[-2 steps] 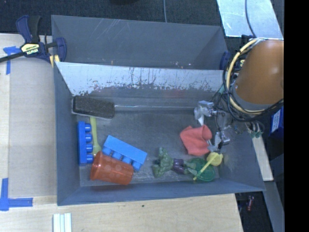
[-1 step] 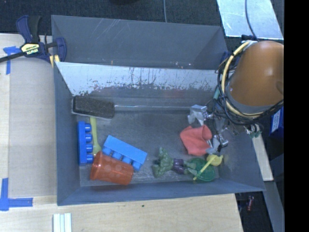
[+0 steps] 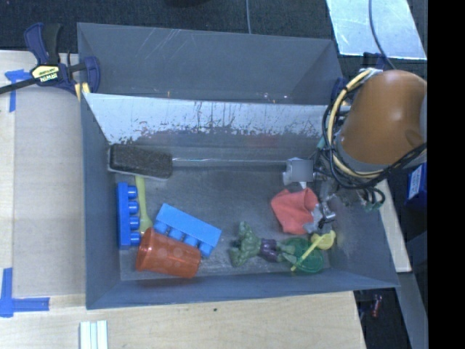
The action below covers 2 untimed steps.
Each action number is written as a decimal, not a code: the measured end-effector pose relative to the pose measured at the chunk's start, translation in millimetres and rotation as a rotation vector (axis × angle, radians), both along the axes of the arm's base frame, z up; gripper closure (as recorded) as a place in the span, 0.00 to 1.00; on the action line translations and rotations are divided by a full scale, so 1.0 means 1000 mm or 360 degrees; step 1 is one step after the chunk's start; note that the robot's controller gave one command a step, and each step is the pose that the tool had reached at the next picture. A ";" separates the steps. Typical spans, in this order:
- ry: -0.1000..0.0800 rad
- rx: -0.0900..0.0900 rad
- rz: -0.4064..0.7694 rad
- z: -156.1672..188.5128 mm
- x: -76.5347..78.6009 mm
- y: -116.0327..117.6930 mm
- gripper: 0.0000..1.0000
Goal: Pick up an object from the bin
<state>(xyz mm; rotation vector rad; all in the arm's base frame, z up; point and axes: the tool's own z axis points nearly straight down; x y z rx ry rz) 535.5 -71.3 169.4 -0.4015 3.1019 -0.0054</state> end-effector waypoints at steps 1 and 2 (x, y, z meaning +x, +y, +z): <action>0.0010 0.0002 -0.0028 -0.017 -0.009 0.014 0.00; 0.0005 0.0002 -0.0128 -0.032 0.000 0.006 0.00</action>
Offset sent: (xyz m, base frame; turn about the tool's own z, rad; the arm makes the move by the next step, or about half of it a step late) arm 0.0068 -0.0026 -0.0553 0.2830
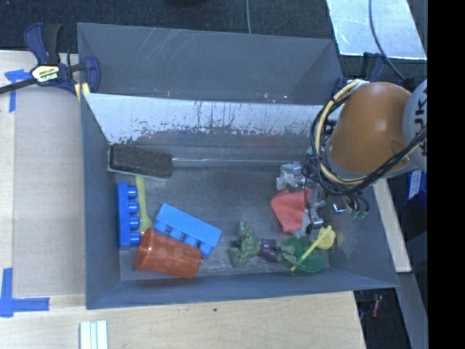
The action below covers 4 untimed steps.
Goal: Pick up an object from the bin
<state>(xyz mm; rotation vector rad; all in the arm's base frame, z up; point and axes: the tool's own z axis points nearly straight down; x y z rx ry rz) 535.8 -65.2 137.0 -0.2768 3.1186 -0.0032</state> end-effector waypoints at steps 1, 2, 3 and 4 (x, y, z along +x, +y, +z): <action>-0.0009 0.0004 -0.0290 -0.009 0.007 -0.011 0.00; -0.0009 0.0006 -0.0537 -0.052 0.025 -0.039 1.00; -0.0009 0.0006 -0.0536 -0.052 0.025 -0.038 1.00; -0.0005 0.0004 -0.0441 -0.031 0.015 -0.021 1.00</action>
Offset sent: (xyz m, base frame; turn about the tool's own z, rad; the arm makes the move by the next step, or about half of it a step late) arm 0.0238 -0.0379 -0.0528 0.3383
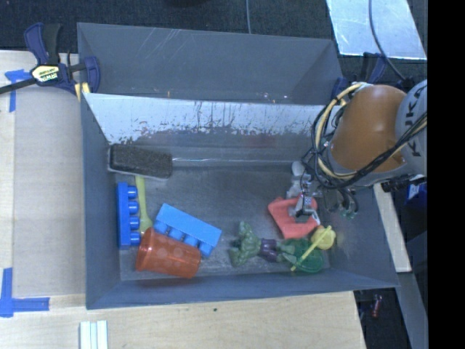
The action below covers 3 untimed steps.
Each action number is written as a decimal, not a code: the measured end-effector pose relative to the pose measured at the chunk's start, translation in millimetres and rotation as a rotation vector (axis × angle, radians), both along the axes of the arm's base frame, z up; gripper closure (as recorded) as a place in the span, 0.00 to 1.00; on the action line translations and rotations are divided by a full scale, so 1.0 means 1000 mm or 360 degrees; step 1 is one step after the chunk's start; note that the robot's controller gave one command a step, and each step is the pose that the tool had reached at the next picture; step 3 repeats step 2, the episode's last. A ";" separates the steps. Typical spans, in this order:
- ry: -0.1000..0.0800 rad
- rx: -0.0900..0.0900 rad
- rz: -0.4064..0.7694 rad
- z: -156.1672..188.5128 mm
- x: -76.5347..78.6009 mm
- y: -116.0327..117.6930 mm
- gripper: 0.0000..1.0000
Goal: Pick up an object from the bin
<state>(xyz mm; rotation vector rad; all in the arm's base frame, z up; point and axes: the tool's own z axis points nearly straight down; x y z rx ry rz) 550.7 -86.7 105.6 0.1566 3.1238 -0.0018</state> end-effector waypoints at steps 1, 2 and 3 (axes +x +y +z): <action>0.0003 0.0002 -0.0044 0.065 -0.007 -0.007 1.00; 0.0005 0.0002 0.0010 0.140 -0.007 0.008 1.00; 0.0005 0.0002 0.0010 0.140 -0.007 0.008 1.00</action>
Offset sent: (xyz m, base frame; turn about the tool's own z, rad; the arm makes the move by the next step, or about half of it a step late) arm -0.0076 0.0176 0.1673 -0.0324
